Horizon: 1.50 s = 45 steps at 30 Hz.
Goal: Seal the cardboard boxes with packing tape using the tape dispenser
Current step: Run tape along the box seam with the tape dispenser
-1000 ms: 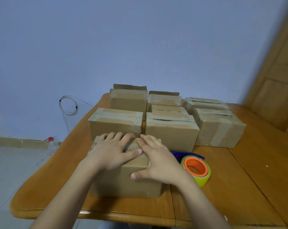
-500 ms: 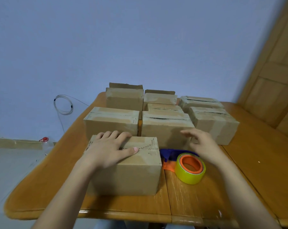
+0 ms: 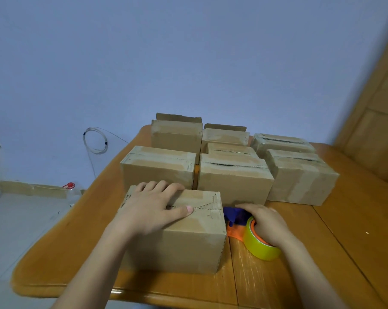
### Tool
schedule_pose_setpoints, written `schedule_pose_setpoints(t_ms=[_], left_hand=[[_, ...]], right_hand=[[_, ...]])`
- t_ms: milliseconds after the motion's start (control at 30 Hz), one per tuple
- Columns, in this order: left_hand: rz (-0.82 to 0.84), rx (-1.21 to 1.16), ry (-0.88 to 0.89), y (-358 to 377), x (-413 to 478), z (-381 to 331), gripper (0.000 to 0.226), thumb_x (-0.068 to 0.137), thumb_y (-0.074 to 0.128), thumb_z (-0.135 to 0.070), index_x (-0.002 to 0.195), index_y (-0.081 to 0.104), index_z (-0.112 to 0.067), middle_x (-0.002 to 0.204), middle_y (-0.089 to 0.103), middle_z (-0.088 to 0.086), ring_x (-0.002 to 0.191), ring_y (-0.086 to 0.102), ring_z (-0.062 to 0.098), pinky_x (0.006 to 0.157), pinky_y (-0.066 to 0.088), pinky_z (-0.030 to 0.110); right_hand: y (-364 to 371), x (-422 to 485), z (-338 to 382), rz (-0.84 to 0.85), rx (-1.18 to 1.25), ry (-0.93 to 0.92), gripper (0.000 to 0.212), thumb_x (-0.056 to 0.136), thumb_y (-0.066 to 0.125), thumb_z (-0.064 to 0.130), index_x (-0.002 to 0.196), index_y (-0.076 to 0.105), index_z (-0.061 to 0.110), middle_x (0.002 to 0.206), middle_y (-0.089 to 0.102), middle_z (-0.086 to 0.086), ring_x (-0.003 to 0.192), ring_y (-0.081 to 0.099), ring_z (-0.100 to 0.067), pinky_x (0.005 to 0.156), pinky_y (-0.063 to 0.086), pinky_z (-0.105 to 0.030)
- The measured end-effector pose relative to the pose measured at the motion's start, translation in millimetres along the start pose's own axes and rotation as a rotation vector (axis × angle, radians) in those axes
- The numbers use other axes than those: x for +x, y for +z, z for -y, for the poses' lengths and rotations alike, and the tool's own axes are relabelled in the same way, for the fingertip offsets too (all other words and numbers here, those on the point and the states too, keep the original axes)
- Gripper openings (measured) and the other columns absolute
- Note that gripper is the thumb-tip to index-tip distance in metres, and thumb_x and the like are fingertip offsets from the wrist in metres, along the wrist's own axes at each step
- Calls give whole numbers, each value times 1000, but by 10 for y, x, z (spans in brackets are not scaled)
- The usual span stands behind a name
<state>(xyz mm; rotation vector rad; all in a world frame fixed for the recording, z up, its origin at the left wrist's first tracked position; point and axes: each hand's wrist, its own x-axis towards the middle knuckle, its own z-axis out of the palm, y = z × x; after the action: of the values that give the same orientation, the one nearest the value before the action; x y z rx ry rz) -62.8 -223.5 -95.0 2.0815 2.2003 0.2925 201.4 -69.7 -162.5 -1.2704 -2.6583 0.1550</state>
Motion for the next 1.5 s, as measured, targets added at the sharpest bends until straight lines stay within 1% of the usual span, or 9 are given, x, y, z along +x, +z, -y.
schedule_pose_setpoints(t_ms=[100,300,433,633,867,967,1167,1333,1500], left_hand=[[-30,-31,8,5,-9,12,100,58,2,-92,141,29,-45,138,41,-18,130,32,8,107,18,28],[-191,-327,73,-106,-97,58,57,85,56,-59,137,42,-43,136,47,-24,121,43,-5,91,37,14],[-88,-180,112,-227,-157,254,66,67,38,-83,128,39,-56,148,32,-23,139,24,-2,115,24,30],[124,-89,96,-209,-214,416,82,57,19,-99,133,15,-68,155,9,-26,145,3,1,121,5,43],[71,-67,128,-52,-147,105,78,58,18,-96,131,10,-70,155,3,-26,144,-1,1,115,18,35],[49,-58,137,14,-42,-68,90,56,14,-97,140,12,-63,159,6,-19,147,2,8,118,17,40],[-227,-253,174,106,132,-629,83,67,29,-86,136,46,-44,145,39,-23,135,24,-5,118,0,56],[-724,-611,208,-42,143,-786,56,75,54,-62,125,55,-37,117,45,-38,115,39,-10,107,37,38],[-887,-500,523,-225,228,-856,35,79,65,-33,112,61,-22,114,61,-13,110,52,8,94,44,39]], right_hand=[[52,-16,-44,-43,13,-6,65,87,44,-1,139,42,39,140,49,16,129,42,-8,99,34,-29],[66,-12,-57,-91,90,1,66,82,45,-8,130,55,35,128,59,11,121,50,-13,94,42,-31],[22,-57,-120,-139,168,42,65,78,49,-13,124,61,32,119,65,8,112,56,-16,76,41,-22],[-166,-132,-200,-335,281,38,61,73,61,-15,115,67,28,95,61,14,98,56,-14,78,51,-36],[-674,-205,-105,-621,268,-18,60,62,60,-23,108,72,13,95,67,-3,96,58,-26,79,45,-35],[-954,-256,-44,-745,270,-52,60,57,62,-24,105,73,11,93,66,-2,92,59,-26,76,41,-22],[-1290,-360,185,-758,245,-226,61,60,53,-18,107,72,15,105,67,3,100,60,-17,84,46,-24],[-1360,-394,249,-717,195,-312,70,55,48,-19,111,70,17,111,67,2,106,59,-20,88,50,-35],[-1418,-364,254,-692,189,-344,73,55,53,-27,111,70,18,110,67,3,106,60,-21,86,52,-36]])
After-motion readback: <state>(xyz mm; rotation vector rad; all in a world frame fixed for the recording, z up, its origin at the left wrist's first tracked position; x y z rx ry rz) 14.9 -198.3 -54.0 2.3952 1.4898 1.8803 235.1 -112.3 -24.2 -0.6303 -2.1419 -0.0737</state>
